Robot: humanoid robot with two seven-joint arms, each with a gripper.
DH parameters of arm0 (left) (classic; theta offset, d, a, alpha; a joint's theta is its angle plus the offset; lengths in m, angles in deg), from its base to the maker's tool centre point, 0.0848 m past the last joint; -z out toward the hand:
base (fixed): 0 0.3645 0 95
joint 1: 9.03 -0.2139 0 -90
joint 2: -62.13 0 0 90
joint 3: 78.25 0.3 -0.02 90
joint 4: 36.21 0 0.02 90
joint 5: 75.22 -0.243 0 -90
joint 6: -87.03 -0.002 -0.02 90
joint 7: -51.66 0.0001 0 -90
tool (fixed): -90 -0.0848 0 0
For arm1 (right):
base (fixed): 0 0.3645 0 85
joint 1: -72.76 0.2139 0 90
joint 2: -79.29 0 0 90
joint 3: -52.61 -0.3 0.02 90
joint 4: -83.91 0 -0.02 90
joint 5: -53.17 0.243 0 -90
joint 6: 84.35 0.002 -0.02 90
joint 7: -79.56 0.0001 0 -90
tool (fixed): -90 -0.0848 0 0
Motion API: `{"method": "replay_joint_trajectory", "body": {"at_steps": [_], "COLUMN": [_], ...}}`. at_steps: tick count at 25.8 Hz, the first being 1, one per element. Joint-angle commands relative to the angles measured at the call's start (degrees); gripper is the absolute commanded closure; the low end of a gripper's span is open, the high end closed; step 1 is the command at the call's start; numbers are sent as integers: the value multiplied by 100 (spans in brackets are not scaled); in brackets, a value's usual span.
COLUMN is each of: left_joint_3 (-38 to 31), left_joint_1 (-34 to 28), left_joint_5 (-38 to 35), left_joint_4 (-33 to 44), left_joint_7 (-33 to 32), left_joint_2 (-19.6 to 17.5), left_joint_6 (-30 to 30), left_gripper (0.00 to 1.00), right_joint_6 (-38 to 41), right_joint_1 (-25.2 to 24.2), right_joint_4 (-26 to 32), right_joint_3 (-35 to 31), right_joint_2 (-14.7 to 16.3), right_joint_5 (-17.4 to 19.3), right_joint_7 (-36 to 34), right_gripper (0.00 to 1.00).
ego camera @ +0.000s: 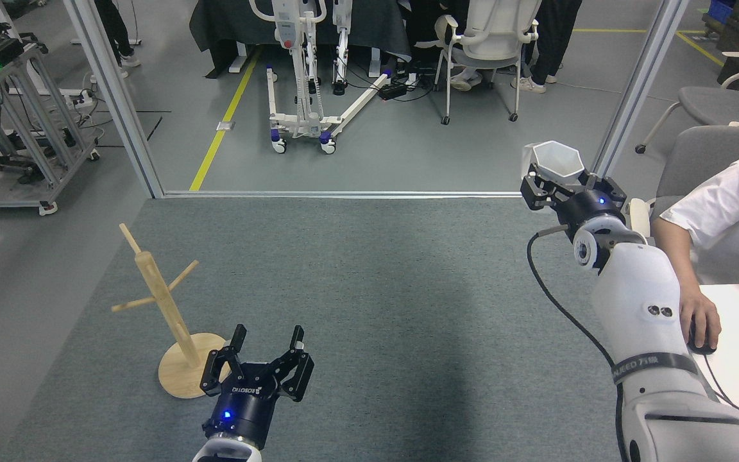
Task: Hang cup on storage rack
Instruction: 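Lift the white cup with the right gripper and swing it toward the center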
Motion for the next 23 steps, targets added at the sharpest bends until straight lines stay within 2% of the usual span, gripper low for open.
{"method": "replay_joint_trajectory", "body": {"at_steps": [1, 6, 7, 11, 13, 14, 17, 19, 23], "left_joint_3": [108, 486, 653, 890, 978, 978, 1057, 1233, 1233], "left_joint_1": [9, 44, 53, 79, 88, 88, 343, 641, 888], "left_joint_5": [-24, -95, -288, -736, -745, -745, -745, -736, -683], "left_joint_4": [158, 176, 176, 140, 114, 114, -193, -456, -835], "left_joint_7": [17, 8, -1, -27, -27, -27, -36, -36, -36], "left_joint_2": [-6, -6, 3, 90, 143, 143, 161, 161, 170], "left_joint_6": [51, 33, -2, -37, -46, -46, -230, -572, -652], "left_gripper": [1, 1, 1, 1, 1, 1, 1, 1, 1], "right_joint_6": [-285, -355, -399, -733, -917, -918, -1243, -1453, -1726], "right_joint_1": [264, 545, 537, 519, 519, 519, 484, 431, 299], "right_joint_4": [134, 292, 538, 1065, 1433, 1434, 2014, 2418, 3034], "right_joint_3": [6, 94, 234, 366, 480, 481, 648, 849, 964], "right_joint_2": [-221, -344, -467, -519, -554, -555, -590, -590, -625], "right_joint_5": [8, 8, 17, 52, 123, 123, 123, 123, 123], "right_joint_7": [239, 564, 775, 1347, 1680, 1681, 2103, 2348, 2841], "right_gripper": [96, 96, 97, 97, 97, 97, 97, 97, 97]}}
